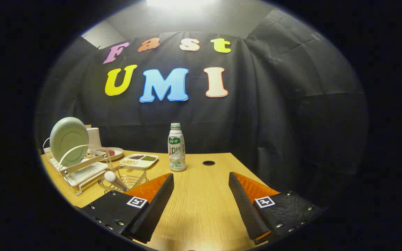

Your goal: Take the plate from the dish rack, then take the spoon from the basket and place it into the plate.

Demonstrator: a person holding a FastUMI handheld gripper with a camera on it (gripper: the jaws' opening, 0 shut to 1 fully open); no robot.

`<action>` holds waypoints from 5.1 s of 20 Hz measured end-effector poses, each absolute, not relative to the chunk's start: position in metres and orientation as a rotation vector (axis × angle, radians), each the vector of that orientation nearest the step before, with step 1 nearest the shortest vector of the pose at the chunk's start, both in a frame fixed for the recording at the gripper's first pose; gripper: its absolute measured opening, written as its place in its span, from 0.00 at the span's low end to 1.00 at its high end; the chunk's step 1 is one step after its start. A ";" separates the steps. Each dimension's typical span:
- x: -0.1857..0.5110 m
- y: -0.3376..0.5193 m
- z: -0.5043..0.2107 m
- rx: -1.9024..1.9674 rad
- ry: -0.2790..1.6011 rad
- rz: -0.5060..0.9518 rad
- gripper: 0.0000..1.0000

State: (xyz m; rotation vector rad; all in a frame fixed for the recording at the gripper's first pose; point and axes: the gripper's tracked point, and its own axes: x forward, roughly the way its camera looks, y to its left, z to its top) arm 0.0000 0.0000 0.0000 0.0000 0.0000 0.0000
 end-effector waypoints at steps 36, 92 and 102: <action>-0.031 0.397 0.069 0.162 0.379 0.082 0.97; -0.203 0.329 0.012 -0.162 0.601 -0.052 0.35; -0.204 0.323 -0.034 0.003 0.716 -0.036 0.34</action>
